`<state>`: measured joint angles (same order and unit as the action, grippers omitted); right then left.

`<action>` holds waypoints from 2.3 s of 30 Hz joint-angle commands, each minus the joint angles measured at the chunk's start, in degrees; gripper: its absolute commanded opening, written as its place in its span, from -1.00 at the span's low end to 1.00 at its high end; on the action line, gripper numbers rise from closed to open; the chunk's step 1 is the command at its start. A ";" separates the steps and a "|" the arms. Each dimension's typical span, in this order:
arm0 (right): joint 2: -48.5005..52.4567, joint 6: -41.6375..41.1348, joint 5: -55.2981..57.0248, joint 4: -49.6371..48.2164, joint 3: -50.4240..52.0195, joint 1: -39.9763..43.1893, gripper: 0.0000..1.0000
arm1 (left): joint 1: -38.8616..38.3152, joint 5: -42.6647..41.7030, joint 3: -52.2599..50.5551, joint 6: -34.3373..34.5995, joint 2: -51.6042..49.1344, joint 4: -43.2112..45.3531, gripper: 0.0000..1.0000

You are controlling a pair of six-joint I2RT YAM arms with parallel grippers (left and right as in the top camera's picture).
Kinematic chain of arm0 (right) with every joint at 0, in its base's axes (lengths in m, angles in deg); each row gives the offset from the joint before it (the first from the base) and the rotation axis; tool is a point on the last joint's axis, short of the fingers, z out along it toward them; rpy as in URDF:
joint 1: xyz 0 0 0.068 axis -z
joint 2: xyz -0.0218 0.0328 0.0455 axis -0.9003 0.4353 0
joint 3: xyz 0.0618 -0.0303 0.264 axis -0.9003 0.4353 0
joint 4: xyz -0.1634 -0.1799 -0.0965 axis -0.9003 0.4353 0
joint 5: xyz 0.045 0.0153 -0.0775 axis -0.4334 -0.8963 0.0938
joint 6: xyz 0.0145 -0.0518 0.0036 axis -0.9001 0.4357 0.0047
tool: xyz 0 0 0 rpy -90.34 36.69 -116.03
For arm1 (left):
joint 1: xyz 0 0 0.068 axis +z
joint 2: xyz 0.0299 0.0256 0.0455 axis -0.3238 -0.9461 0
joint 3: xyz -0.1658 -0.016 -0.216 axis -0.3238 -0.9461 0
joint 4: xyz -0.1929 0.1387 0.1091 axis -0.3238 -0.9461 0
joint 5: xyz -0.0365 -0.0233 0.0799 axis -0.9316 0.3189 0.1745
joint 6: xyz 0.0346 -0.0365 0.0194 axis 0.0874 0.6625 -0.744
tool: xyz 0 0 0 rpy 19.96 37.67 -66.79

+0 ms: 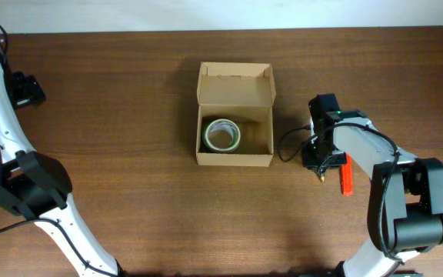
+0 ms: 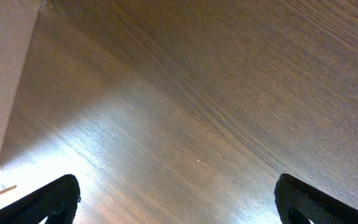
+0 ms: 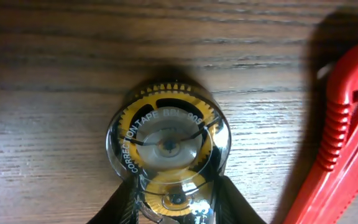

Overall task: Pack container
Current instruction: 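Grasp the clear correction tape dispenser with the right gripper, then carry the correction tape with the right gripper over the box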

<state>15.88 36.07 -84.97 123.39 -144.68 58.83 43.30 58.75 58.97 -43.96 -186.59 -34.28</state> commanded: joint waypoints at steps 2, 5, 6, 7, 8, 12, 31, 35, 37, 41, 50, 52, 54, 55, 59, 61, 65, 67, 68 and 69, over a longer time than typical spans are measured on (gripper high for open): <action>1.42 -0.50 0.26 -0.74 0.46 -0.35 -0.60 | 0.15 0.35 -0.28 -0.68 0.83 -0.02 1.00; 1.42 -0.48 0.26 -0.98 0.46 -0.35 -0.68 | 0.15 0.35 -0.28 -0.68 0.83 -0.02 1.00; 1.40 -0.50 0.24 -1.11 0.44 -0.35 -0.72 | 0.15 0.35 -0.28 -0.68 0.83 -0.02 0.99; 1.40 -0.48 0.24 -1.33 0.44 -0.35 -0.73 | 0.15 0.35 -0.28 -0.68 0.83 -0.02 1.00; 1.38 -0.50 0.24 -1.62 0.42 -0.35 -0.74 | 0.15 0.35 -0.28 -0.68 0.83 -0.02 0.99; -0.26 -0.48 -1.66 -2.34 -0.85 -0.35 -0.74 | 0.15 0.37 -0.28 -0.68 0.83 -0.02 1.00; -15.34 -5.22 -1.95 14.49 -22.69 -4.94 -0.93 | 0.15 0.35 -0.28 -0.68 0.83 -0.02 1.00; -15.34 -9.73 -1.92 15.13 -25.24 -10.93 -0.92 | 0.15 0.35 -0.28 -0.68 0.83 -0.02 1.00; -15.30 -11.85 -1.90 13.42 -25.59 -14.12 -0.92 | 0.15 0.35 -0.28 -0.68 0.83 -0.02 1.00; -14.01 -14.16 -1.01 8.76 -25.64 -19.80 -0.92 | 0.15 0.35 -0.28 -0.68 0.83 -0.02 1.00; -7.13 -25.86 1.51 9.53 -25.64 -22.05 -0.92 | 0.15 0.35 -0.28 -0.68 0.83 -0.02 1.00; -6.05 -28.13 1.49 10.60 -25.62 -22.05 -0.92 | 0.15 0.35 -0.28 -0.68 0.83 -0.02 1.00; -5.20 -28.85 1.03 10.99 -25.62 -22.05 -0.93 | 0.15 0.35 -0.28 -0.68 0.83 -0.02 1.00; -4.98 -28.85 0.59 11.02 -25.62 -22.05 -0.92 | 0.15 0.35 -0.28 -0.68 0.83 -0.02 1.00; -4.17 -29.07 0.24 10.34 -25.62 -22.12 -0.92 | 0.15 0.35 -0.28 -0.68 0.83 -0.02 1.00; -4.02 -30.14 0.48 10.01 -25.59 -22.12 -0.92 | 0.15 0.35 -0.28 -0.68 0.83 -0.02 0.99; -2.73 -30.53 0.44 8.76 -25.59 -22.12 -0.92 | 0.15 0.35 -0.28 -0.68 0.83 -0.02 1.00; -1.36 -30.56 0.39 8.76 -25.62 -22.12 -0.92 | 0.15 0.35 -0.28 -0.68 0.83 -0.02 1.00; -0.66 -30.56 0.22 8.76 -25.62 -22.12 -0.92 | 0.15 0.35 -0.28 -0.68 0.83 -0.02 1.00; -0.02 -30.56 0.22 8.76 -25.59 -22.12 -0.92 | 0.15 0.35 -0.28 -0.68 0.83 -0.02 1.00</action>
<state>13.65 6.50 -84.84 132.40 -169.34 36.93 43.30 58.73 58.97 -43.96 -186.59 -34.28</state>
